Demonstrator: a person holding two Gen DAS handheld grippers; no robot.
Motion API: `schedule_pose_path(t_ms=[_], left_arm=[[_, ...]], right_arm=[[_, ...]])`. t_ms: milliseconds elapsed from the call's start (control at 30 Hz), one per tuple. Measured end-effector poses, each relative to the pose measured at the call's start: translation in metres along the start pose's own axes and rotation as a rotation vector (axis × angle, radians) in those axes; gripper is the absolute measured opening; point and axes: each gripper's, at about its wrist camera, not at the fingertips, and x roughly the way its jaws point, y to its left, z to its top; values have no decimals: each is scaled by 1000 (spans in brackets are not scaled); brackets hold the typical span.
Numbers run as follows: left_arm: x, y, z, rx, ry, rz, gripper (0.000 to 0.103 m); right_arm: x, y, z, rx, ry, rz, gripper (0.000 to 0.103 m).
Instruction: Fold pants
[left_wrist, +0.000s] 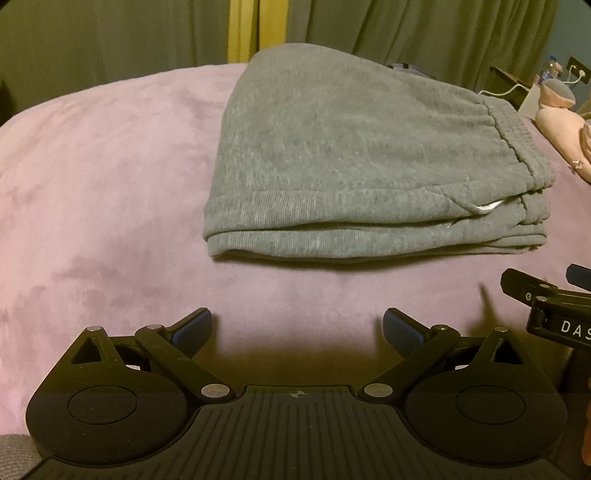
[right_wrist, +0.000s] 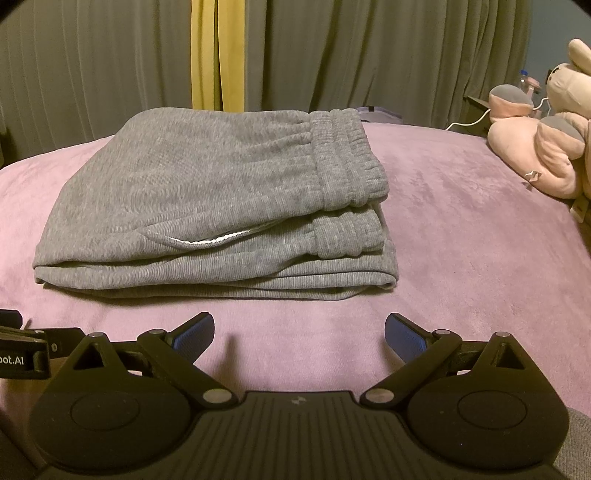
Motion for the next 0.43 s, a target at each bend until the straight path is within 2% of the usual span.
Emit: schedule_pose_path(t_ms=[200,367,433], left_arm=[[2,7,2,-36,10,-28,101],[-3,17,2,-100,-28,-49,101],[-2,17,3,-103,-16,-59,101]], right_arm=[[1,1,0,-9,0,1,99],[1,1,0,-11,2,-1,99],[1,1,0,-13,2,0,99]])
